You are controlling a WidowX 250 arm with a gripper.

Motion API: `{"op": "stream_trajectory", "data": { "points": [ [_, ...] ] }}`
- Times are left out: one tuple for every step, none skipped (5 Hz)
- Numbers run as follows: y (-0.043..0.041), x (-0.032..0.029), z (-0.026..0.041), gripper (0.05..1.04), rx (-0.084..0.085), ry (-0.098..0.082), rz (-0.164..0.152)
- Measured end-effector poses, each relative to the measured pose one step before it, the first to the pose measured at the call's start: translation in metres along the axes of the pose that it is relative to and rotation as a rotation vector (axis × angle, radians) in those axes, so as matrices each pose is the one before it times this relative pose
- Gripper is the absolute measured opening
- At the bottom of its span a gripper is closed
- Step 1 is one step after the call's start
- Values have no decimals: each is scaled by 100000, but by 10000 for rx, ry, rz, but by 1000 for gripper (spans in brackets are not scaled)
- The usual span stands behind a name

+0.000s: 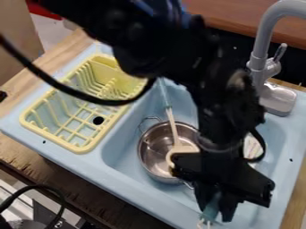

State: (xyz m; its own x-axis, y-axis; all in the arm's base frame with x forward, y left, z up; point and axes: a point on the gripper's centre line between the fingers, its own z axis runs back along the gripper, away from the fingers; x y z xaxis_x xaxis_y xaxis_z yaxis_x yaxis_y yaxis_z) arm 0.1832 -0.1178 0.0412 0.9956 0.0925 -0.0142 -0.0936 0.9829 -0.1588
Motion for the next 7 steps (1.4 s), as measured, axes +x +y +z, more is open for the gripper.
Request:
{"op": "stream_trajectory", "data": {
  "points": [
    [925, -79, 1718, 243, -19, -70, 184],
    [1840, 432, 770, 243, 397, -737, 620],
    [2760, 1754, 479, 243, 453, -842, 829],
    [2832, 1352, 764, 243, 166, -237, 458],
    [2251, 1148, 1463, 243, -196, -596, 155],
    [2711, 720, 482, 243, 53, -176, 329],
    [1835, 1322, -1529, 243, 559, 49, 364]
  ]
}}
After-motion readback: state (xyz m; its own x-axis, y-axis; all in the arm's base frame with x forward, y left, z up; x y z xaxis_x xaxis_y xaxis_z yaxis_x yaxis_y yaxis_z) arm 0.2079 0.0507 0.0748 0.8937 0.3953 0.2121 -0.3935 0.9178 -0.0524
